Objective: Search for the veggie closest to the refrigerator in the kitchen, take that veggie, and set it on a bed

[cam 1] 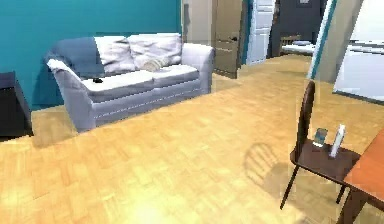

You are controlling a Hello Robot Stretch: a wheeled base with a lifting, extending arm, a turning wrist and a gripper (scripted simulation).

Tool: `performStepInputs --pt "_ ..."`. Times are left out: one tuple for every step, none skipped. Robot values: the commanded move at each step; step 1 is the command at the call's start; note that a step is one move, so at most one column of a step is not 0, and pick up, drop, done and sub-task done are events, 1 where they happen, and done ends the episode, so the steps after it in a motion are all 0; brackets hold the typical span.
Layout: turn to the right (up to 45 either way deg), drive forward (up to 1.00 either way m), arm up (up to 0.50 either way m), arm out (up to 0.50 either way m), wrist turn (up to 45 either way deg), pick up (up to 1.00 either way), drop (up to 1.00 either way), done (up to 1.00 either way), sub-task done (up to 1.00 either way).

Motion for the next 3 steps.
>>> performStepInputs --pt "0.0 1.0 0.0 0.0 0.0 0.0 0.0 0.0 0.0" --pt "6.0 0.0 0.0 0.0 0.0 0.0 0.0 0.0 0.0" --pt "0.0 0.55 0.0 0.0 0.0 0.0 0.0 0.0 0.0"
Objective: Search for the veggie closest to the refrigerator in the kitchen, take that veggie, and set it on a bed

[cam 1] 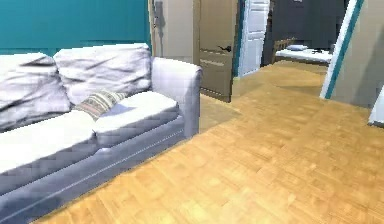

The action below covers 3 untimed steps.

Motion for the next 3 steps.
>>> performStepInputs --pt "42.0 0.0 0.0 0.0 0.0 0.0 0.0 0.0 0.0" --pt "3.0 0.0 0.0 0.0 0.0 0.0 0.0 0.0 0.0" --pt "0.0 0.25 0.0 0.0 0.0 0.0 0.0 0.0 0.0"
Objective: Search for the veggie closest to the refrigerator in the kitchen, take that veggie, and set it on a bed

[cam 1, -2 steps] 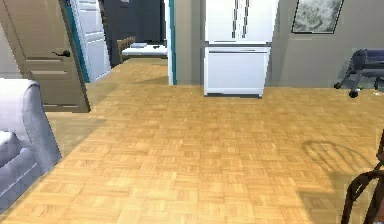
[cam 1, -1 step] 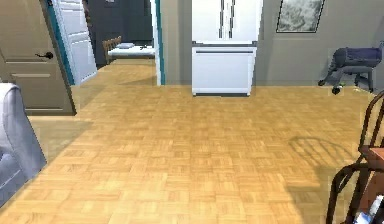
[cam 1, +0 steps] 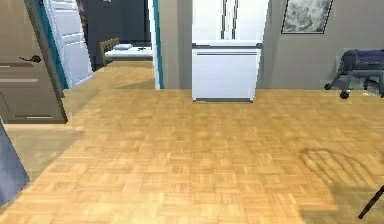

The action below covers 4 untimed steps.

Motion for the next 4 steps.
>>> performStepInputs --pt "-24.0 0.0 0.0 0.0 0.0 0.0 0.0 0.0 0.0" --pt "0.0 1.0 0.0 0.0 0.0 0.0 0.0 0.0 0.0" --pt "-3.0 0.0 0.0 0.0 0.0 0.0 0.0 0.0 0.0" --pt "0.0 1.0 0.0 0.0 0.0 0.0 0.0 0.0 0.0"
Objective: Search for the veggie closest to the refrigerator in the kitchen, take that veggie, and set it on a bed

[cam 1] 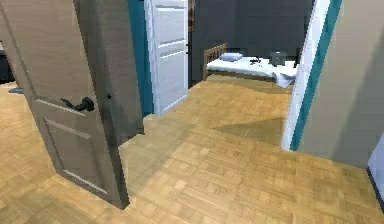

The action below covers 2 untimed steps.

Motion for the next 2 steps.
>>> performStepInputs --pt "-12.0 0.0 0.0 0.0 0.0 0.0 0.0 0.0 0.0" --pt "0.0 0.1 0.0 0.0 0.0 0.0 0.0 0.0 0.0"
